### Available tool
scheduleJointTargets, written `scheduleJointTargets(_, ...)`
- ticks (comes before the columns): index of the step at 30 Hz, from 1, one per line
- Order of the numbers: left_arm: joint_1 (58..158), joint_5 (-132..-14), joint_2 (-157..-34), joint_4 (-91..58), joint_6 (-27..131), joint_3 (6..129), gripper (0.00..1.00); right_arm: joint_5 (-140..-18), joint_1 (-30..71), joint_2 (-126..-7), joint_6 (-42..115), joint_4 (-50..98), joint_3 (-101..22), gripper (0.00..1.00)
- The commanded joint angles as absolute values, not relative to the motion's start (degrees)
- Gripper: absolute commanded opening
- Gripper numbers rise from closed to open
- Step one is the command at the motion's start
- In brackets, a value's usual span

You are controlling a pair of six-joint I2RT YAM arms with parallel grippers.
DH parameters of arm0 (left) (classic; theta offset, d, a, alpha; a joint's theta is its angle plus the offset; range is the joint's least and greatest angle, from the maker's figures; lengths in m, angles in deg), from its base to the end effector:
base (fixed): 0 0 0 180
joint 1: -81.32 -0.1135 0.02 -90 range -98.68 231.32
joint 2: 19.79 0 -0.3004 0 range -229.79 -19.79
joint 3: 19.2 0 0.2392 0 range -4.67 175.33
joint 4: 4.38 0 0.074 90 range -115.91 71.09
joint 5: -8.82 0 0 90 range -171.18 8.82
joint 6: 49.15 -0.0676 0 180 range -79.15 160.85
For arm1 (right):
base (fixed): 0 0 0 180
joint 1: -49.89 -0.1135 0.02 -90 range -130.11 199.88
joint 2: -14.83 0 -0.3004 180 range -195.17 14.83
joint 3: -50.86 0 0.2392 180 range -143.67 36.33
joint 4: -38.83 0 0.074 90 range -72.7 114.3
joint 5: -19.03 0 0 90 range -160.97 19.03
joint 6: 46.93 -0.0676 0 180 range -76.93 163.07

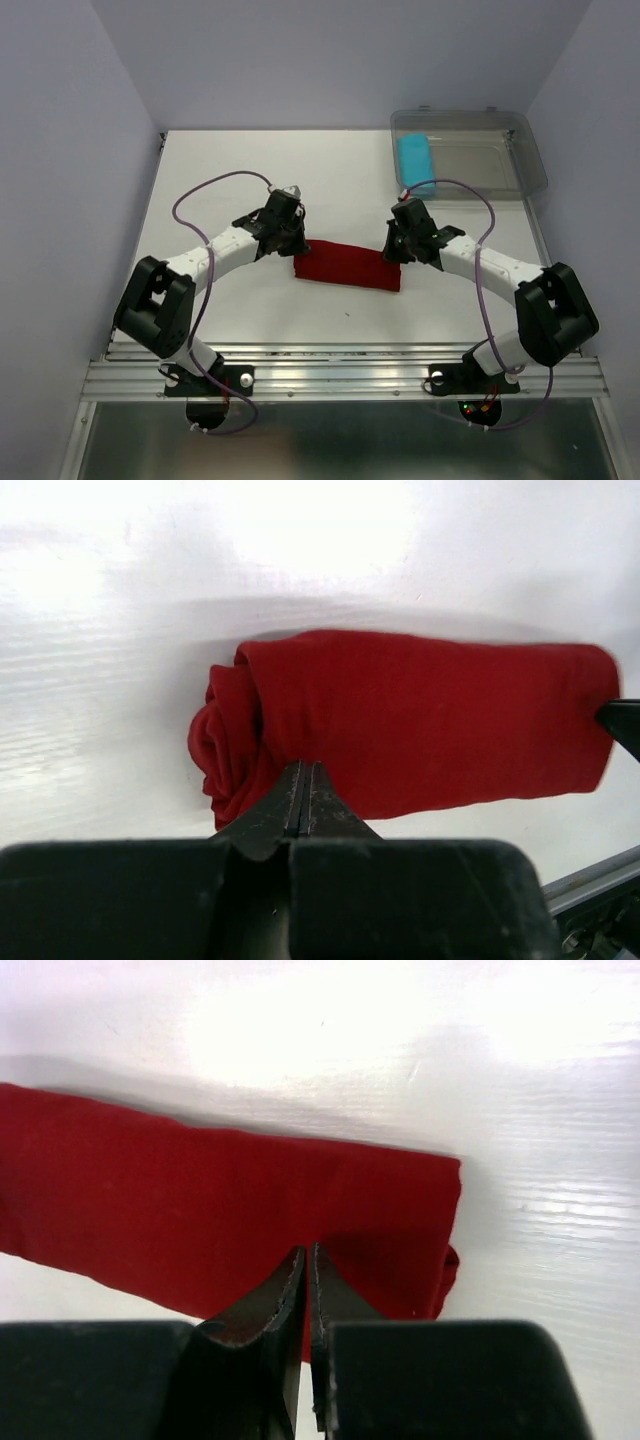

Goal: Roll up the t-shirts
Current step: Roll the T-shirt to the center of the board, then move the bin to the center of the board.

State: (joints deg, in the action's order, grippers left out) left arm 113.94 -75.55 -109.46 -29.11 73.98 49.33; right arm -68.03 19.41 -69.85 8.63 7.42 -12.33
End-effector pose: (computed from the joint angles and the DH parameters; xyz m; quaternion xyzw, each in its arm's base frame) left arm 0.2826 -0.1887 0.2262 0.0143 0.9257 -0.2419 0.2904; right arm 0.2604 0.1492 0.2121 0.0409 0.9469 0.1502 0.2814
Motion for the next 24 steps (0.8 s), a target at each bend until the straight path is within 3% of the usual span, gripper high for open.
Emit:
scheduleJointTargets(1,112.6,-80.6,-102.9,-34.2,71.7,54.1,0.0,-62.2,19.1,-66.2,11.0,3.9,-17.3,0.11)
scheduleJointTargets(24,110.9,-74.6,-116.9,-24.4,73.2,48.6,0.0,-62.4,20.2,-74.5,9.2,8.0,-8.6,0.12)
